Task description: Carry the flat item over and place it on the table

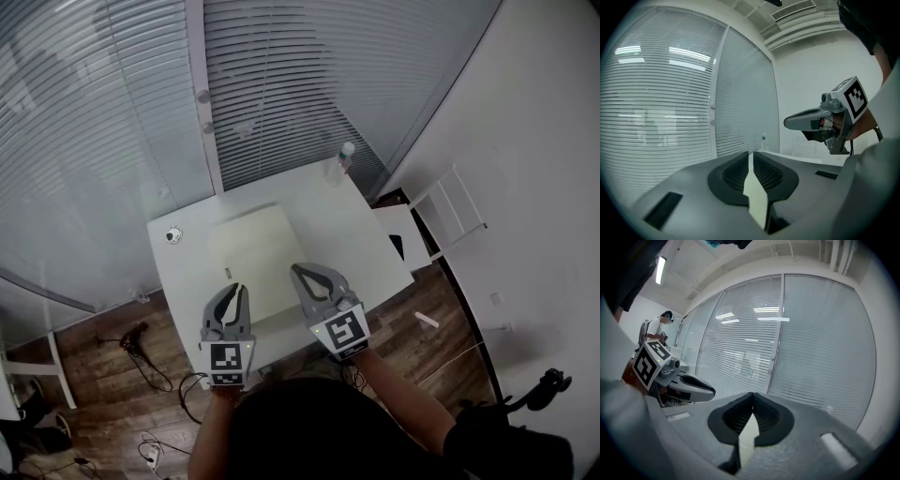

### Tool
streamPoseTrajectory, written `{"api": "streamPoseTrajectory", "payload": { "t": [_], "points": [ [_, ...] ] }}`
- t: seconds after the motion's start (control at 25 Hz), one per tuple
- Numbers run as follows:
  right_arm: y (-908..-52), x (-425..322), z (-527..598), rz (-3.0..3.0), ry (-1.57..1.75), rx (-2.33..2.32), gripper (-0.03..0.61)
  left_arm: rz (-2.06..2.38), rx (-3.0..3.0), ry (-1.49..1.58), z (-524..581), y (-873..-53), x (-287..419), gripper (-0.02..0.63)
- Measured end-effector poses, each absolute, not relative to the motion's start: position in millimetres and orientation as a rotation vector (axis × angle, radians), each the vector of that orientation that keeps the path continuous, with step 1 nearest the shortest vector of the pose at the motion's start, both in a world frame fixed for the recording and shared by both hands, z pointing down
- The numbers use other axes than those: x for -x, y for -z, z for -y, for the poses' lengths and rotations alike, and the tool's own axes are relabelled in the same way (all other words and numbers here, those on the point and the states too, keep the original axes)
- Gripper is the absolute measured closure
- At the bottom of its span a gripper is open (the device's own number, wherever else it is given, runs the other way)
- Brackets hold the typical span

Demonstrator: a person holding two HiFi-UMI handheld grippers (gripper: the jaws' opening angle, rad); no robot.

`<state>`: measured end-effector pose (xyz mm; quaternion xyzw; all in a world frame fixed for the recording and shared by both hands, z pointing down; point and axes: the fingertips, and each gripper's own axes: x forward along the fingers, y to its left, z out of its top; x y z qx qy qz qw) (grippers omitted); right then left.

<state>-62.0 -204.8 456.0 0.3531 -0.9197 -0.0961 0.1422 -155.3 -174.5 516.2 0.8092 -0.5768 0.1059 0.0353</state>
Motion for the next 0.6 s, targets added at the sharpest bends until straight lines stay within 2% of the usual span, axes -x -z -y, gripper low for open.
{"api": "streamPoseTrajectory", "payload": {
  "t": [0.6],
  "points": [
    [-474, 49, 239, 2.589, 0.236, -1.072, 0.581, 1.742, -2.457, -0.362, 189, -538, 163, 0.575]
  ]
}}
